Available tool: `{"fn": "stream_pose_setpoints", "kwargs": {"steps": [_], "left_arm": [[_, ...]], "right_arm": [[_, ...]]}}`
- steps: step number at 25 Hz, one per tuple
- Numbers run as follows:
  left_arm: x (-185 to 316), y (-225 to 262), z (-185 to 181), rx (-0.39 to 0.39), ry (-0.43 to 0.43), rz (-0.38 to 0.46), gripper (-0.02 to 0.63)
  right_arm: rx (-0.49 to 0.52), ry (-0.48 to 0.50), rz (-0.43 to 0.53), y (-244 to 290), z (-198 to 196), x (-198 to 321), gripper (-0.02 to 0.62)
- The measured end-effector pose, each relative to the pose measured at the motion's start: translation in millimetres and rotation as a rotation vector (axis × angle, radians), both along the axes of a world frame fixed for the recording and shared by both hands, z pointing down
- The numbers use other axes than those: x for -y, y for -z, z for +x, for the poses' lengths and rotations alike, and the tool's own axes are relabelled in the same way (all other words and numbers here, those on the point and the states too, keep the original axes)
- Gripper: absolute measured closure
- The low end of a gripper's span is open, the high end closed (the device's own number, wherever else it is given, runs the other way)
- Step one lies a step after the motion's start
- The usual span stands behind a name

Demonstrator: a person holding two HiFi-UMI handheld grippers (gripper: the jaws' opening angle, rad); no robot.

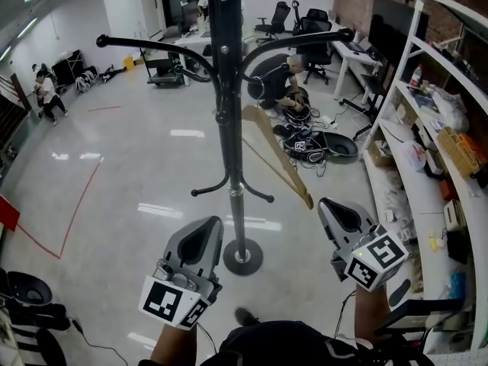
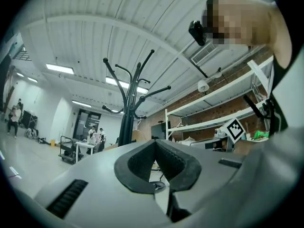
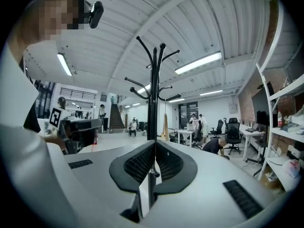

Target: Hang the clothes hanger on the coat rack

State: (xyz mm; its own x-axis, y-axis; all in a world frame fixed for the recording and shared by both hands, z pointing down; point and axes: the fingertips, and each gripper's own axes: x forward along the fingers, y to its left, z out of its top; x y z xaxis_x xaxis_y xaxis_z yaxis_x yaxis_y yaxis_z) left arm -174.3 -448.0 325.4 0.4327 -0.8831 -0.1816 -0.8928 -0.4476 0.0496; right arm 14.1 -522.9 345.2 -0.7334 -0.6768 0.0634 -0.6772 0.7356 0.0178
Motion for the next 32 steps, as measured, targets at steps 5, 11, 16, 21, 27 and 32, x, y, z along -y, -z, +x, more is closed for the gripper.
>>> {"fn": "stream_pose_setpoints", "kwargs": {"steps": [5, 11, 16, 21, 27, 32], "left_arm": [[-50, -30, 17, -0.040, -0.010, -0.078, 0.606], [-125, -35, 46, 0.033, -0.009, -0.104, 0.606], [-189, -25, 37, 0.130, 0.086, -0.091, 0.606], [-230, -27, 25, 0.126, 0.058, -0.106, 0.606], [-282, -65, -1, 0.117, -0.012, -0.166, 0.606], [-339, -85, -31, 0.073, -0.075, -0.222, 0.606]], "right_arm": [[0.046, -0.033, 0.001, -1, 30, -46, 0.588], [0.077, -0.044, -0.016, -14, 63, -126, 0.588], [0.069, -0.032, -0.084, -29, 71, -184, 0.588], [0.069, -0.046, -0.087, -23, 59, -225, 0.588], [0.042, -0.104, -0.087, -36, 23, -284, 0.588], [0.017, -0.140, -0.134, -55, -13, -352, 0.588]]}}
